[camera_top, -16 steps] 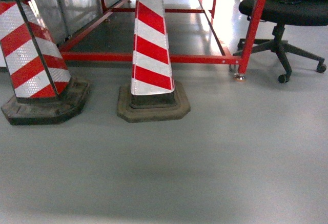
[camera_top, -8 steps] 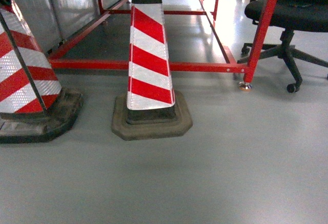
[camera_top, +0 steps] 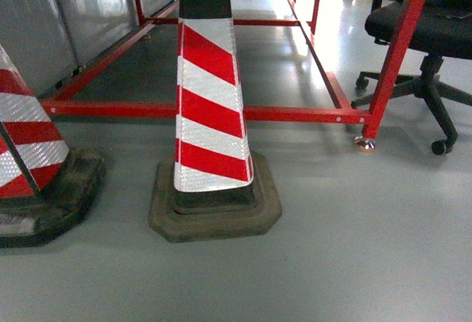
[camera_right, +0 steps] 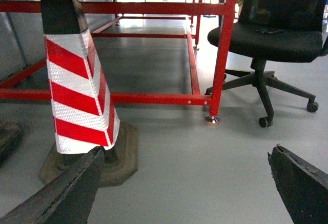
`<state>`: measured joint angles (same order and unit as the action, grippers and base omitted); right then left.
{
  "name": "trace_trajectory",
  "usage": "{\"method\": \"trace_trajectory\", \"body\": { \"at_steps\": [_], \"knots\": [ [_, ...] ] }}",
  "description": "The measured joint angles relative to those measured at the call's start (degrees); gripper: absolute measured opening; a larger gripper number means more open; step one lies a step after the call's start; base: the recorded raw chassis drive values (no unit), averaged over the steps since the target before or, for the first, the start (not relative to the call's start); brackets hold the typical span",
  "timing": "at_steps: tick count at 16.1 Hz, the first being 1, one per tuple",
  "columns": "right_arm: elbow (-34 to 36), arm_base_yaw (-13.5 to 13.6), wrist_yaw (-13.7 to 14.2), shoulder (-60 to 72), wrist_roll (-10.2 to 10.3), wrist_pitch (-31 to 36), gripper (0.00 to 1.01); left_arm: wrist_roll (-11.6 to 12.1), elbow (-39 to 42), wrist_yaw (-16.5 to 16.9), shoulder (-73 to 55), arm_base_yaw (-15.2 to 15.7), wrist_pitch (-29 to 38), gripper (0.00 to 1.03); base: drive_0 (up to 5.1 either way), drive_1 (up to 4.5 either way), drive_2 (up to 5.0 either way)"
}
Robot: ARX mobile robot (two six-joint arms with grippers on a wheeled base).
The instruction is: Pick capacitor and pack into box
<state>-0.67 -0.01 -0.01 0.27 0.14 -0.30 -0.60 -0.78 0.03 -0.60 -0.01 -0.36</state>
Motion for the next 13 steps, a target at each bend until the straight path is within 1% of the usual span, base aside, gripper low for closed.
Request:
{"method": "trace_trajectory", "body": {
  "at_steps": [13],
  "knots": [
    [0.0,0.0,0.02,0.0,0.0,-0.11,0.98,0.0,0.0,-0.04,0.0,0.0,-0.09,0.44,0.0,0.0,0.0]
  ]
}}
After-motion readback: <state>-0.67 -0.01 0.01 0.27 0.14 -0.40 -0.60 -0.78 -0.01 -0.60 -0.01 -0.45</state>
